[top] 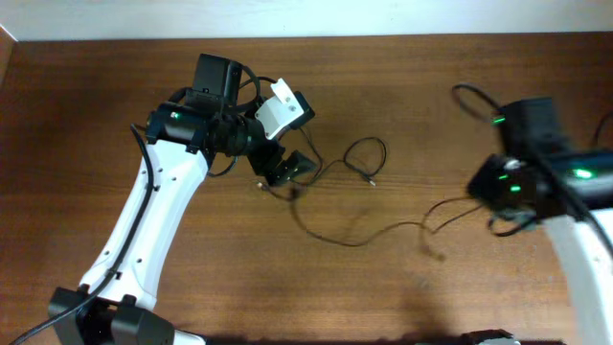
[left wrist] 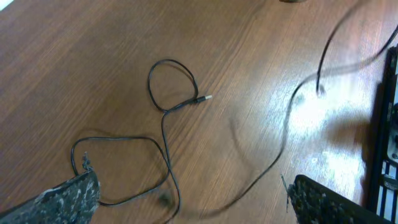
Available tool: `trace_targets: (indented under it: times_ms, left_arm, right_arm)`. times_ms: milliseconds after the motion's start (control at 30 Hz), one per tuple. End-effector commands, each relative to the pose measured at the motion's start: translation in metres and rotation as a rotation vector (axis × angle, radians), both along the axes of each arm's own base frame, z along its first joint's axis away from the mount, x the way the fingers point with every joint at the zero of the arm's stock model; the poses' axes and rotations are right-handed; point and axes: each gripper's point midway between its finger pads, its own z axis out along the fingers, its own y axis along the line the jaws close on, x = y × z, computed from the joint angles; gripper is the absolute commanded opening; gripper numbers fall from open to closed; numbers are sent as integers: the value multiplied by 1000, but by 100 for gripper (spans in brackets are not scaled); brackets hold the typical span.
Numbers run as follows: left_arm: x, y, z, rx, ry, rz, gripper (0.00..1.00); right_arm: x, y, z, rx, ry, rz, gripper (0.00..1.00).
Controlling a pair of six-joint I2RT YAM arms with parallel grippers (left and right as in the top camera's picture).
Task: Untangle cables
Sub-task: 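Pull the grasped cable rightward with the right gripper to the table's right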
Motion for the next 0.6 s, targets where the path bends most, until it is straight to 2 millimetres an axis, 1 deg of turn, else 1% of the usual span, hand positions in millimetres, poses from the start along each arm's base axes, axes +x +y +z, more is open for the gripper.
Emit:
trace_targets:
  times_ms: [0, 33, 67, 100, 133, 167, 200, 267, 333, 367, 400, 433, 467, 500, 533, 567]
  left_arm:
    - [-1, 1, 12, -11, -25, 12, 99]
    - [-1, 1, 12, -11, -25, 12, 99]
    - [-1, 3, 11, -3, -27, 17, 99]
    - [0, 4, 11, 5, -30, 22, 99]
    - [2, 6, 9, 20, -33, 30, 99]
    - [2, 6, 9, 20, -33, 30, 99]
    - [2, 6, 9, 20, -33, 30, 99]
    - [2, 6, 9, 20, -33, 30, 99]
    - [2, 6, 9, 20, -33, 30, 99]
    - [2, 6, 9, 20, -33, 30, 99]
    - [2, 6, 9, 20, -33, 30, 99]
    - [2, 6, 9, 20, -33, 30, 99]
    - [2, 6, 9, 20, -33, 30, 99]
    - [2, 6, 9, 20, -33, 30, 99]
    - [2, 6, 9, 20, -33, 30, 99]
    - [2, 6, 9, 20, -33, 30, 99]
  right_arm:
    - [9, -54, 71, -139, -186, -13, 4]
    - [12, -53, 96, -123, -263, 9, 4]
    - [17, -43, 128, -143, -358, 162, 4]
    - [17, -43, 144, -166, -404, 183, 4]
    - [19, -43, 152, -173, -434, 180, 4]
    - [25, -47, 158, -192, -461, 170, 4]
    - [40, -54, 159, -224, -473, 150, 4]
    - [72, -81, 159, -392, -448, 144, 4]
    - [122, -118, 143, -557, -385, 44, 4]
    - [144, -128, 136, -589, -387, 23, 4]
    - [165, -133, 129, -605, -394, 40, 4]
    - [200, -147, 116, -615, -427, 22, 4]
    - [221, -151, 114, -599, -485, 20, 4]
    - [246, -148, 125, -548, -612, 50, 4]
    - [260, -143, 145, -526, -726, 90, 4]
    - [269, -145, 168, -557, -821, 119, 4]
